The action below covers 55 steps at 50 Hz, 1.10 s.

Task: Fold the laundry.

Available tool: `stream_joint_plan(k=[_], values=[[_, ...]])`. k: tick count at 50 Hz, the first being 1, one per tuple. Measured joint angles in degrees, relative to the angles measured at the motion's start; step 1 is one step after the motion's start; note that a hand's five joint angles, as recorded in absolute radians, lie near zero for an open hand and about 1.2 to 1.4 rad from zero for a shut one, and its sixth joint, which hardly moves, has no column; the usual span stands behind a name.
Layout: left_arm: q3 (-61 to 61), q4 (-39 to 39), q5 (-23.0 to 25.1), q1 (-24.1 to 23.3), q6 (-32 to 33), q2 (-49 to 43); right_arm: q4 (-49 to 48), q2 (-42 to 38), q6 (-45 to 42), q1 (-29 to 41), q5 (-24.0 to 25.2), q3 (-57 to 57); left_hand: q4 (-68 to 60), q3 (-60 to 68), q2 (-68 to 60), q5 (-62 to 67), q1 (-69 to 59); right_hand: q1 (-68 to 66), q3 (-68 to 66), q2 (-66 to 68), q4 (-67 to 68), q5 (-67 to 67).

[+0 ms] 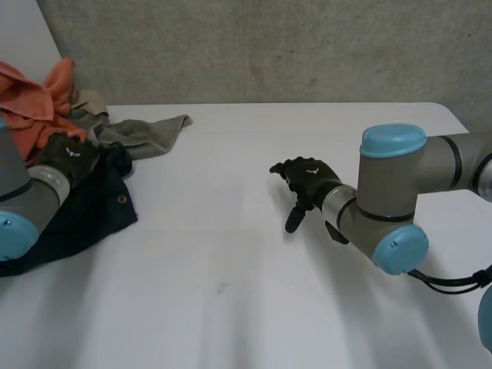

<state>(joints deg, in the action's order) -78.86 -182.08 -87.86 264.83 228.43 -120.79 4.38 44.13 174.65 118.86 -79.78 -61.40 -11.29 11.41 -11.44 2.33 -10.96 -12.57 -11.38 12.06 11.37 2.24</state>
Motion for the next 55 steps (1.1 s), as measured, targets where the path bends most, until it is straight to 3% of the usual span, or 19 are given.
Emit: stream_joint_plan(k=[4,6,7,8,11,13,19,25,32,41,45,55], values=[[-0.2,-3.6,2.8,2.7,1.1,-4.1,-0.7,0.1,-0.5,0.2,0.9,-1.1,-0.3,0.2,-0.2,0.1,-0.5,0.0,0.0,0.0,0.0,0.0],[0.1,-5.3,3.9,3.7,1.3,-6.1,-1.0,0.2,-0.7,0.2,1.3,-1.4,-6.6,6.6,-7.4,6.1,-8.3,0.0,0.0,0.0,0.0,0.0],[0.3,-6.0,4.4,4.1,1.3,-7.1,-1.1,0.2,-0.7,0.2,1.5,-1.5,-15.3,16.1,-16.1,14.4,-16.8,0.0,0.0,0.0,0.0,0.0],[0.5,-6.8,4.9,4.4,1.3,-7.9,-1.2,0.2,-0.9,0.2,1.6,-1.7,-15.3,16.1,-16.1,14.4,-16.8,0.0,0.0,0.0,0.0,0.0],[1.1,-9.0,6.1,5.0,1.1,-9.4,-1.4,0.3,-1.3,0.3,1.8,-2.0,-50.3,48.1,-49.0,47.9,-50.4,0.0,0.0,0.0,0.0,0.0],[1.4,-10.1,6.1,4.9,0.6,-8.9,-1.4,0.4,-1.7,0.3,1.8,-2.1,-54.9,52.3,-53.8,51.7,-52.3,0.0,0.0,0.0,0.0,0.0],[1.7,-13.2,4.3,3.0,-3.9,-2.2,-1.5,0.9,-2.9,0.1,1.6,-2.2,-56.3,53.4,-56.4,51.8,-52.3,0.0,0.0,0.0,0.0,0.0],[5.8,-14.7,2.1,-1.9,-16.6,11.9,-1.5,2.0,-3.4,-0.6,1.5,-2.3,-57.3,55.1,-56.7,51.8,-52.3,0.0,0.0,0.0,0.0,0.0],[16.3,-6.1,1.8,-9.2,-31.1,19.6,-1.5,4.6,-2.6,-3.3,1.4,-2.0,-57.4,55.9,-56.7,51.7,-52.3,0.0,0.0,0.0,0.0,0.0],[22.0,0.7,2.6,-19.0,-47.0,18.7,-2.3,9.0,0.8,-10.1,0.8,-0.6,-57.4,56.2,-56.7,51.7,-52.3,0.0,0.0,0.0,0.0,0.0],[19.3,0.6,3.5,-24.5,-47.3,13.6,-2.8,10.3,1.9,-13.7,0.0,0.3,-57.4,56.3,-56.8,51.7,-52.3,0.0,0.0,0.0,0.0,0.0],[13.4,-0.2,4.0,-35.3,-37.7,-2.7,-3.1,10.5,1.8,-20.0,-1.5,2.7,-49.2,49.0,-48.8,49.1,-51.6,0.0,0.0,0.0,0.0,0.0]])
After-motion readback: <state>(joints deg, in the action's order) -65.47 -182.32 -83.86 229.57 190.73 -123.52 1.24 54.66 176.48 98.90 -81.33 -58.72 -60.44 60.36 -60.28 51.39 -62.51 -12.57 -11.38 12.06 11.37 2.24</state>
